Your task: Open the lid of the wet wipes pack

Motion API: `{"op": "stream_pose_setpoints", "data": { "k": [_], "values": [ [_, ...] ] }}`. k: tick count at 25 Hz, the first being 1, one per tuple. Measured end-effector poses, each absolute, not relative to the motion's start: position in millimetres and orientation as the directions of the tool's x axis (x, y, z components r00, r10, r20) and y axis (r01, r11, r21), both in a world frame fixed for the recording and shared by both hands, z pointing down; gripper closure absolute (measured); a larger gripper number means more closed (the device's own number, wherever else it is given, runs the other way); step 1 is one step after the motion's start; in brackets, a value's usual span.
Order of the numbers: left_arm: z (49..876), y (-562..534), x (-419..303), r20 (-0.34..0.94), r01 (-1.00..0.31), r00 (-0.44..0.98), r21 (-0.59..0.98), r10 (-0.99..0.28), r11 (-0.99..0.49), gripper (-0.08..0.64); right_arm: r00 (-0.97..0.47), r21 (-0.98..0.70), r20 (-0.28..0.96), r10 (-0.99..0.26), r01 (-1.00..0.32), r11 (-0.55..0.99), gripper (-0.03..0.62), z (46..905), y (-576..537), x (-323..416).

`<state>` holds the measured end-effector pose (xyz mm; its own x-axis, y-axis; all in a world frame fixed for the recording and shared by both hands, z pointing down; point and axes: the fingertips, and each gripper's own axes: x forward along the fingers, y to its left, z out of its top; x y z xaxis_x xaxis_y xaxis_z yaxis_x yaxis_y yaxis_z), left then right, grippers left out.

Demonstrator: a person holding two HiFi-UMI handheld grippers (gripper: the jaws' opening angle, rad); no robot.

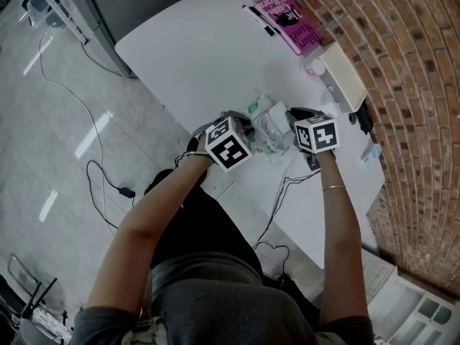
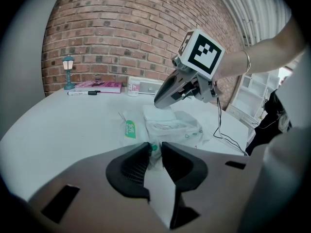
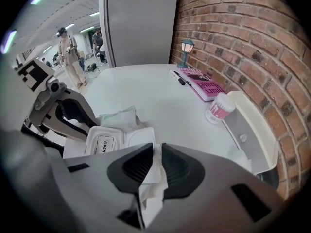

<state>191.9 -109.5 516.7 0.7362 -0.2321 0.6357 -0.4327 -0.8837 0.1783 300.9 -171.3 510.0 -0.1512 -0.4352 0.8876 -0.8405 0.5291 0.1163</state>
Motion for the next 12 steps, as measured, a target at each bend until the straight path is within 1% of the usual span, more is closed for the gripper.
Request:
{"op": "stream_pose_setpoints", "data": {
  "k": [6,11,12],
  "values": [
    [517,-109,191,0.640,-0.428,0.735,0.182,-0.224,-0.885,0.466,-0.151,0.133,0.858,-0.490,-0.858,0.497,0.531,493,-167,298],
    [517,-110,190,0.628,-0.428,0.745,0.188,-0.226,-0.884,0.466,-0.193,0.090,0.832,-0.519,-0.878,0.471,0.541,483,-158,292],
    [517,-110,189,0.626,-0.428,0.746,0.191,-0.227,-0.883,0.466,-0.198,0.085,0.828,-0.525,-0.880,0.466,0.554,480,-156,291]
  ]
}}
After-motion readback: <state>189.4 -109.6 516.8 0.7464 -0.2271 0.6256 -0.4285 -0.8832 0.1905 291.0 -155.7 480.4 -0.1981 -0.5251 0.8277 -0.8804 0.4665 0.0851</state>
